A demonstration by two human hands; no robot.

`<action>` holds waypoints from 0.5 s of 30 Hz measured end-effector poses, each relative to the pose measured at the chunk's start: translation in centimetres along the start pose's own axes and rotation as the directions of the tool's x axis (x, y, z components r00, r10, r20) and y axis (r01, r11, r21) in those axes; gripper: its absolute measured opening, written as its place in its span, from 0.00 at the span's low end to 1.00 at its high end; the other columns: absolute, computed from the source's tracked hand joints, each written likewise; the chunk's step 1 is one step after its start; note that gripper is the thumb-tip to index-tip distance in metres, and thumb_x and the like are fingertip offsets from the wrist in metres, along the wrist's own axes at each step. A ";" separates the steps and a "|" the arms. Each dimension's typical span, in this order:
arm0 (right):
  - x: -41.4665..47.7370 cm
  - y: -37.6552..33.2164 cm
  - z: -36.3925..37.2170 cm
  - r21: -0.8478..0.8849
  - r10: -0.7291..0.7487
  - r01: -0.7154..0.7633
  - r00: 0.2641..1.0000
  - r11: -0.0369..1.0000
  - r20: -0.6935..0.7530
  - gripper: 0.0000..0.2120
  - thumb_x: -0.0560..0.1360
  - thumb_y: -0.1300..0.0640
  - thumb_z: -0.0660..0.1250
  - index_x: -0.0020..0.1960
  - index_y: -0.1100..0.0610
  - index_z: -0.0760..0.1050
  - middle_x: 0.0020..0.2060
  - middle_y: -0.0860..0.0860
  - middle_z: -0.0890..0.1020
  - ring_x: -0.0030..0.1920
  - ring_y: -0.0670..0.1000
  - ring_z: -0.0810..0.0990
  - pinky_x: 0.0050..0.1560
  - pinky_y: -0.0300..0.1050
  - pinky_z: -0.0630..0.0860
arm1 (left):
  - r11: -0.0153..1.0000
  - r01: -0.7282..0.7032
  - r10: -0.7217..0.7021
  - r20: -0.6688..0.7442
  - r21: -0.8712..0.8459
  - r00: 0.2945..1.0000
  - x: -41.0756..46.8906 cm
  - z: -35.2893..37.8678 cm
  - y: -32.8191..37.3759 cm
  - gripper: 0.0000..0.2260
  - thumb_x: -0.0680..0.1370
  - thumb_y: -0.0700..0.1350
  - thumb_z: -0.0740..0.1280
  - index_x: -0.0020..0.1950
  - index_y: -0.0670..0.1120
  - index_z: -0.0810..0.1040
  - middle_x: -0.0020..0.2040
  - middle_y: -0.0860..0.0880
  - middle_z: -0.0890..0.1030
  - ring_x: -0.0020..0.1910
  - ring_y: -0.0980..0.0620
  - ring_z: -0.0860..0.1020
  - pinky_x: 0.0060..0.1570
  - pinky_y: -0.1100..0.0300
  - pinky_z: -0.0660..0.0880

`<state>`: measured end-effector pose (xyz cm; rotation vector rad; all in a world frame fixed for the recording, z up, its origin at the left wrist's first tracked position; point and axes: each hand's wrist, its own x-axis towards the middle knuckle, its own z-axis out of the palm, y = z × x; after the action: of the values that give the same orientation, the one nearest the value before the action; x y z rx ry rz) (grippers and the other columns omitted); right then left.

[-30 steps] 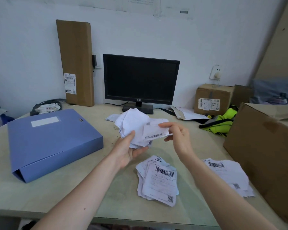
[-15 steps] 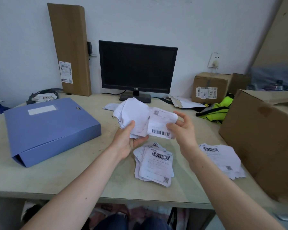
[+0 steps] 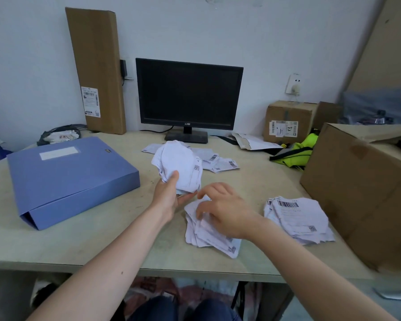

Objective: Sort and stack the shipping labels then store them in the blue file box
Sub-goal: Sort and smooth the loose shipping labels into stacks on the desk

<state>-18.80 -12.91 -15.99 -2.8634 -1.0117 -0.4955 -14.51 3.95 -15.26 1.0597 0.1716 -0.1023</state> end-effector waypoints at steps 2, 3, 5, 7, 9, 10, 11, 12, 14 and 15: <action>-0.5 0.0 0.6 0.213 0.102 -0.099 0.995 0.972 -0.001 0.26 0.68 0.66 0.58 0.61 0.47 0.77 0.63 0.49 0.74 0.67 0.53 0.68 0.71 0.47 0.59 | 0.999 0.002 0.000 -0.024 0.050 1.000 0.0 -0.1 -0.8 0.15 0.82 0.48 0.59 0.64 0.40 0.72 0.55 0.39 0.82 0.44 0.40 0.84 0.44 0.51 0.82; -0.8 0.0 0.7 0.345 0.202 -0.184 0.979 0.920 -0.018 0.29 0.68 0.68 0.59 0.65 0.47 0.75 0.64 0.48 0.73 0.68 0.50 0.67 0.71 0.47 0.60 | 0.997 -0.008 0.011 -0.036 0.071 0.999 0.0 -0.2 -1.2 0.15 0.82 0.48 0.59 0.64 0.41 0.73 0.56 0.39 0.82 0.44 0.41 0.84 0.46 0.50 0.82; -1.4 -0.1 0.9 0.552 0.441 -0.328 0.894 0.766 -0.080 0.27 0.71 0.66 0.61 0.67 0.48 0.72 0.65 0.46 0.72 0.67 0.47 0.67 0.71 0.50 0.64 | 0.994 -0.045 0.051 -0.061 0.101 0.997 -0.1 -0.2 -1.8 0.14 0.82 0.49 0.59 0.64 0.42 0.73 0.56 0.41 0.82 0.46 0.42 0.84 0.51 0.48 0.81; -2.4 -0.2 0.9 0.631 0.597 -0.410 0.795 0.659 -0.107 0.24 0.74 0.57 0.65 0.69 0.47 0.69 0.67 0.45 0.71 0.68 0.45 0.68 0.69 0.51 0.66 | 0.987 -0.088 0.098 -0.072 0.137 0.993 -0.2 -0.2 -2.2 0.14 0.82 0.49 0.59 0.64 0.44 0.74 0.57 0.42 0.82 0.50 0.42 0.83 0.53 0.46 0.80; -3.4 -0.9 1.1 0.595 0.600 -0.483 0.800 0.642 0.002 0.34 0.70 0.42 0.69 0.73 0.45 0.61 0.71 0.43 0.66 0.70 0.45 0.64 0.71 0.49 0.64 | 0.977 -0.124 0.136 -0.060 0.172 0.989 -0.3 -0.1 -2.3 0.13 0.82 0.48 0.59 0.63 0.45 0.74 0.55 0.44 0.82 0.51 0.42 0.83 0.53 0.46 0.80; -3.7 -1.3 1.3 0.548 0.555 -0.501 0.828 0.670 0.079 0.43 0.65 0.35 0.70 0.75 0.44 0.57 0.73 0.42 0.61 0.73 0.45 0.61 0.72 0.50 0.61 | 0.974 -0.137 0.149 -0.053 0.181 0.987 -0.4 0.0 -2.4 0.12 0.82 0.47 0.59 0.62 0.45 0.75 0.53 0.45 0.83 0.51 0.43 0.83 0.51 0.47 0.81; -3.9 -1.7 1.7 0.495 0.502 -0.502 0.853 0.709 0.145 0.52 0.60 0.31 0.71 0.77 0.43 0.52 0.76 0.42 0.56 0.76 0.45 0.54 0.75 0.51 0.56 | 0.971 -0.148 0.159 -0.049 0.187 0.986 -0.5 0.1 -2.4 0.11 0.82 0.46 0.58 0.61 0.46 0.75 0.51 0.46 0.83 0.50 0.43 0.83 0.47 0.50 0.81; -3.8 -2.0 2.1 0.444 0.458 -0.492 0.869 0.749 0.190 0.57 0.57 0.27 0.71 0.77 0.42 0.47 0.78 0.42 0.51 0.77 0.44 0.47 0.76 0.53 0.50 | 0.969 -0.158 0.170 -0.046 0.192 0.984 -0.6 0.1 -2.5 0.10 0.82 0.46 0.58 0.59 0.46 0.75 0.50 0.46 0.83 0.49 0.44 0.83 0.43 0.53 0.82; -3.4 -2.2 3.1 0.391 0.418 -0.464 0.886 0.795 0.203 0.62 0.54 0.26 0.70 0.78 0.43 0.42 0.78 0.42 0.44 0.78 0.44 0.39 0.77 0.56 0.44 | 0.961 -0.180 0.193 -0.042 0.211 0.980 -0.7 0.0 -2.5 0.09 0.82 0.45 0.57 0.58 0.46 0.75 0.48 0.48 0.82 0.47 0.46 0.83 0.34 0.58 0.81; -3.0 -2.2 3.3 0.391 0.414 -0.455 0.891 0.800 0.188 0.62 0.55 0.26 0.70 0.78 0.43 0.41 0.78 0.42 0.44 0.78 0.44 0.39 0.77 0.57 0.45 | 0.957 -0.189 0.203 -0.044 0.219 0.978 -0.7 -0.1 -2.5 0.09 0.82 0.44 0.57 0.58 0.46 0.75 0.47 0.48 0.82 0.46 0.47 0.83 0.32 0.60 0.80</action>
<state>-21.38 -12.45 -20.18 -2.6000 -0.3658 -0.0825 -15.67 2.81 -17.33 1.2900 0.1159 0.0964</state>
